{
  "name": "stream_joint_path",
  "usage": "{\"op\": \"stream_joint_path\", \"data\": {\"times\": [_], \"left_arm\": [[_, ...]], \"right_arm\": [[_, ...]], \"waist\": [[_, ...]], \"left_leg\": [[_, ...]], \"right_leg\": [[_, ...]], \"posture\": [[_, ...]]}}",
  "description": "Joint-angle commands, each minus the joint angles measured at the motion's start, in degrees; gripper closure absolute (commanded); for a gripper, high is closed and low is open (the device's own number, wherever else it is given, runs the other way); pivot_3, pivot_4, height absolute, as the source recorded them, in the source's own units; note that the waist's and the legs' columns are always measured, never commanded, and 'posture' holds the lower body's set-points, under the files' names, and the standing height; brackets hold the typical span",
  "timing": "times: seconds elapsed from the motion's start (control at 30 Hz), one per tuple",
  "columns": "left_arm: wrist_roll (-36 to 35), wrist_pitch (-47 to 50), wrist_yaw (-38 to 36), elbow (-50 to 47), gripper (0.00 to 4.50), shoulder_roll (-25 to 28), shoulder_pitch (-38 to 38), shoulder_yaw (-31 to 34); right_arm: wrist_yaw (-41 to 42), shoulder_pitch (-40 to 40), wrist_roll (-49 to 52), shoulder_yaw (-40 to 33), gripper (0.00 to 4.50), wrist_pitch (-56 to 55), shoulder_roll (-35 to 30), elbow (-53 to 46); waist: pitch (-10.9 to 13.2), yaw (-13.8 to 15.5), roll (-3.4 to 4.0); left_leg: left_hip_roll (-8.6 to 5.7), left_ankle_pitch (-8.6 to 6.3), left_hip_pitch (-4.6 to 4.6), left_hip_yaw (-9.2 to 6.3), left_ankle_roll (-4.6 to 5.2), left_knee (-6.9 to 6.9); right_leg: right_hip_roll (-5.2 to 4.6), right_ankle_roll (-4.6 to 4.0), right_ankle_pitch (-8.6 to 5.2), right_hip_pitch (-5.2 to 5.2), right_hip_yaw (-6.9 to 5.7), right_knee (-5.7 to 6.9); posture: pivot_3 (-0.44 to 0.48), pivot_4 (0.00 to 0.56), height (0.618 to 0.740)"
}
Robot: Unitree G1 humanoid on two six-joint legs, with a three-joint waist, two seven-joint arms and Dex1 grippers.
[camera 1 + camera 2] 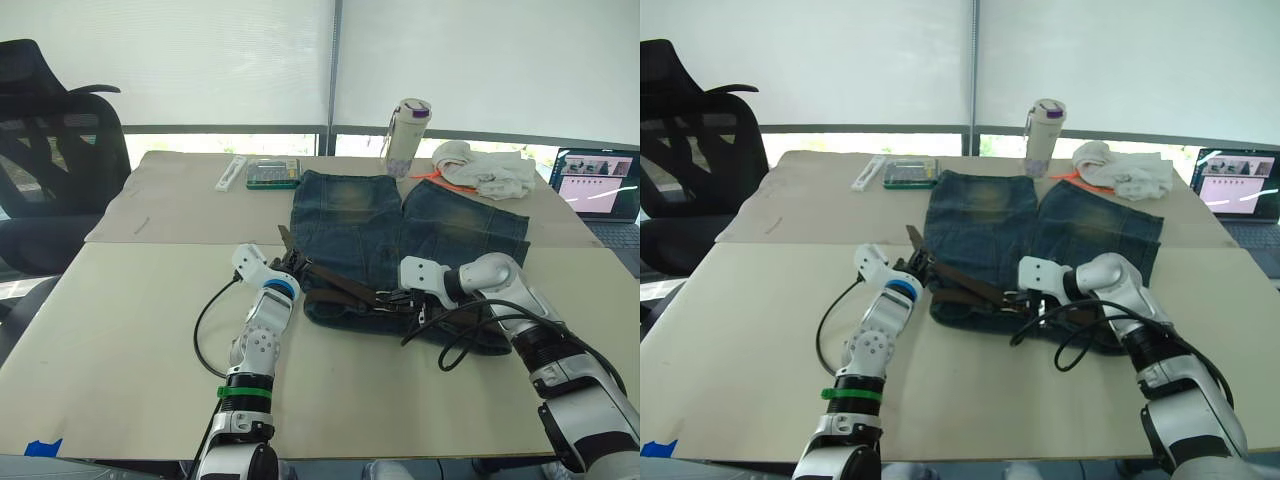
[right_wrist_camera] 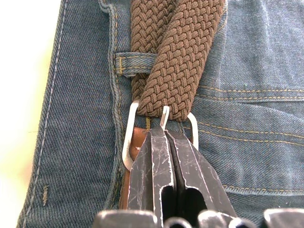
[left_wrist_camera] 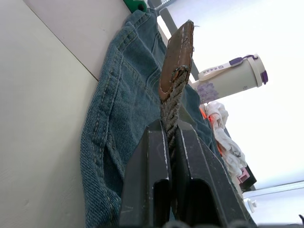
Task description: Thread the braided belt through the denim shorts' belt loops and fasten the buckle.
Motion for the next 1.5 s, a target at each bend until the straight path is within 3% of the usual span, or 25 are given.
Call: {"op": "stream_joint_path", "data": {"times": [0.03, 0.47, 0.73, 1.07, 1.27, 1.5], "left_arm": [[-1.67, -5.38, 1.36, -2.27, 4.5, -3.4, -2.07, 4.96], [-7.48, -7.6, 4.72, -0.89, 4.5, -2.81, -2.53, 6.78], [-3.16, -4.2, 0.36, -3.89, 4.5, -0.86, -3.29, 0.13], [2.94, 1.39, -12.62, -12.27, 4.5, 0.48, -4.85, -11.62], [-2.07, 14.82, -28.25, -19.66, 4.5, 3.32, -2.46, -20.95], [6.06, 15.27, -37.83, -13.48, 4.5, 3.78, -4.18, -27.35]], "right_arm": [[1.23, 3.9, -5.3, 4.71, 4.46, 3.3, -0.57, 5.12], [1.0, 3.99, -5.08, 4.51, 4.46, 3.52, -0.55, 5.24], [0.89, 3.81, -5.24, 4.59, 4.46, 3.47, -0.46, 5.53], [0.53, 3.93, -5.58, 4.71, 4.46, 3.78, -0.28, 5.5], [0.06, 4.33, -5.54, 4.62, 4.46, 4.0, -0.07, 5.15], [-0.91, 5.06, -5.23, 4.29, 4.46, 4.4, 0.16, 4.33]], "waist": [[0.0, -0.04, 0.0], [0.0, -0.36, -0.01], [0.0, -0.34, -0.01], [-0.02, -0.22, -0.02], [-0.03, -0.29, -0.01], [-0.1, -0.01, -0.01]], "left_leg": [[0.01, 0.0, 0.0, 0.0, 0.0, 0.0], [0.07, 0.0, 0.05, 0.02, 0.01, -0.01], [0.07, 0.0, 0.05, 0.02, 0.01, 0.0], [0.06, -0.02, 0.16, 0.01, 0.02, -0.01], [0.07, 0.0, 0.17, 0.01, 0.05, -0.01], [0.07, 0.02, 0.37, -0.01, 0.2, -0.02]], "right_leg": [[0.01, 0.0, 0.0, 0.0, 0.0, 0.0], [0.05, -0.02, 0.01, 0.06, -0.06, -0.04], [0.06, -0.02, 0.0, 0.09, -0.13, -0.06], [0.06, -0.03, 0.0, 0.27, -0.21, -0.11], [0.06, -0.03, -0.01, 0.28, -0.21, -0.1], [0.06, -0.12, -0.06, 0.43, -0.23, -0.1]], "posture": [[0.0, 0.15, 0.737], [0.0, 0.15, 0.737], [0.0, 0.15, 0.737], [0.0, 0.15, 0.737], [0.0, 0.15, 0.737], [0.0, 0.15, 0.737]]}}
